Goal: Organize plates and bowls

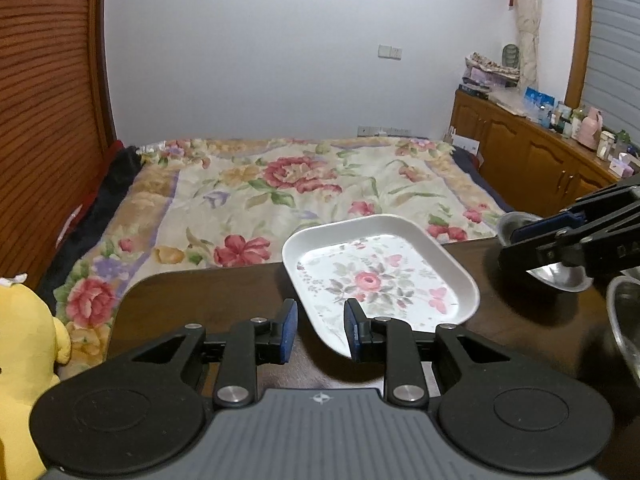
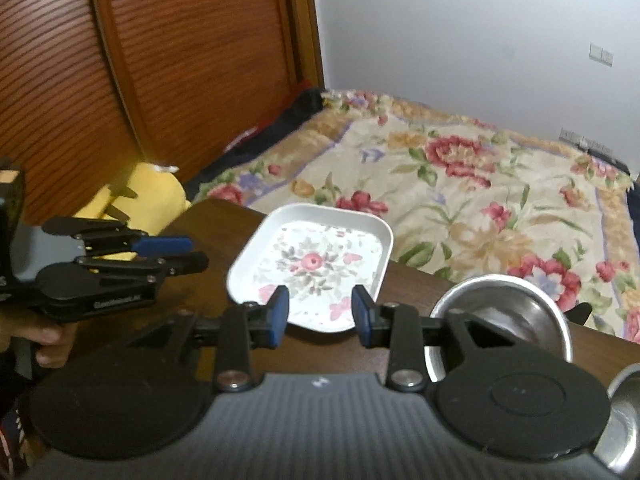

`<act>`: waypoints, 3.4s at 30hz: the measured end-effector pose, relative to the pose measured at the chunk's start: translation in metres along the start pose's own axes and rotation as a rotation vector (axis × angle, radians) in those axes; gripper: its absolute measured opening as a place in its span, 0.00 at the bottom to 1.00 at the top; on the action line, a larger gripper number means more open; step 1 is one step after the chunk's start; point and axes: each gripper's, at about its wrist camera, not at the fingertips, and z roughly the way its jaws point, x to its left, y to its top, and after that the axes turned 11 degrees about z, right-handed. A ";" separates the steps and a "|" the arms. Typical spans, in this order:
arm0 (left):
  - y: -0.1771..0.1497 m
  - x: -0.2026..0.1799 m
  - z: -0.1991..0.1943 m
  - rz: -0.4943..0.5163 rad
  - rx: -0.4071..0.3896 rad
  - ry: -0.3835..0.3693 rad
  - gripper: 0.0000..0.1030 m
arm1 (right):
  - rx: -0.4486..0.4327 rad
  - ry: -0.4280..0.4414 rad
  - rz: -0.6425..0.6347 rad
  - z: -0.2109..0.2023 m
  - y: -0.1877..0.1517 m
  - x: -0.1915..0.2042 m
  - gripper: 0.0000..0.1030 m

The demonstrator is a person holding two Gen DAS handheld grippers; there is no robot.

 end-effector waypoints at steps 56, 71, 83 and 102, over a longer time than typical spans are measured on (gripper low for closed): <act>0.004 0.009 -0.038 -0.160 0.026 -0.074 0.13 | 0.160 0.002 0.060 0.038 0.002 -0.016 0.10; 0.024 0.001 -0.109 -0.126 -0.055 -0.042 0.13 | 0.035 0.052 0.037 -0.036 0.009 0.016 0.10; 0.001 -0.023 -0.132 -0.130 -0.052 -0.052 0.13 | -0.005 0.073 0.031 -0.067 -0.010 0.016 0.10; -0.026 -0.042 -0.168 -0.124 -0.078 -0.057 0.13 | -0.007 0.089 0.059 -0.093 -0.063 0.027 0.11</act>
